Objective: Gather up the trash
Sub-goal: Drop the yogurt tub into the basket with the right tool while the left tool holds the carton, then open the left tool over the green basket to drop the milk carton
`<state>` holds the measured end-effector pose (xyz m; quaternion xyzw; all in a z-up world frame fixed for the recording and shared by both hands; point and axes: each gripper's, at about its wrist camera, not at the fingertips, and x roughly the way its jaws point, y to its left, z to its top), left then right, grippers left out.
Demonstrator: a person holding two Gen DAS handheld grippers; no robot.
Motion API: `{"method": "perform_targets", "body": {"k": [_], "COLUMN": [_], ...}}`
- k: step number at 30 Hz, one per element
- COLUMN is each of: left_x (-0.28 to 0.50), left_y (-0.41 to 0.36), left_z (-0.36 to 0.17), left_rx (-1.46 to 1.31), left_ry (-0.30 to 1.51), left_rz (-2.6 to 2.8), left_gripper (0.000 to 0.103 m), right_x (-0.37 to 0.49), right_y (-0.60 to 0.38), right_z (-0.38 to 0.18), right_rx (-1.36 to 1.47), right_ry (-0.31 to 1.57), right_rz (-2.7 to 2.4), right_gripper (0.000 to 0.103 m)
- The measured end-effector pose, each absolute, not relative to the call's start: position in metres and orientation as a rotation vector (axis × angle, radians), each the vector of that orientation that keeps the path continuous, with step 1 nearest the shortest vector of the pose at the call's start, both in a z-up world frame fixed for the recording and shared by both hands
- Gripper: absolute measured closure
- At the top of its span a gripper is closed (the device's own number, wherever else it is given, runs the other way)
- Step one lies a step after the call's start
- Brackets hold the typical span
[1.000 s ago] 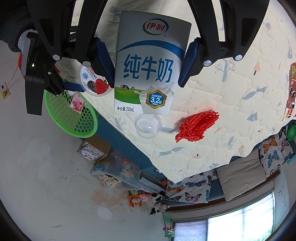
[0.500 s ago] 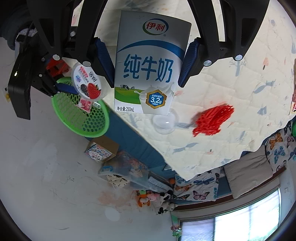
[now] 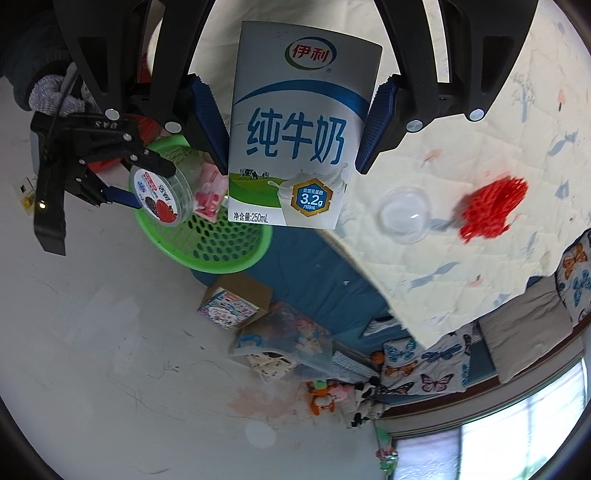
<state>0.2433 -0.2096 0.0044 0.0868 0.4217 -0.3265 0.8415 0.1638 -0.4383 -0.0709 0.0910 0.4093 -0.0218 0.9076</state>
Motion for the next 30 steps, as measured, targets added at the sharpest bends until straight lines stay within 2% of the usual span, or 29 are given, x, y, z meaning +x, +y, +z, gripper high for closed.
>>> {"method": "perform_targets", "body": {"k": [11,30], "left_x": [0.251,0.261], "left_y": [-0.272,-0.36], "left_z": [-0.004,-0.037], "left_rx": [0.224,0.266], "left_ry": [0.918,0.977], "left_rz": [-0.726,-0.775], "left_gripper": [0.038,0.036], "right_x": [0.151,0.115], "right_y": [-0.486,-0.501], "right_z": [-0.09,-0.081], "right_rx": [0.268,0.291], "right_ry": [0.861,0.81], "right_rz": [-0.122,-0.122], "right_gripper": [0.009,0.008]}}
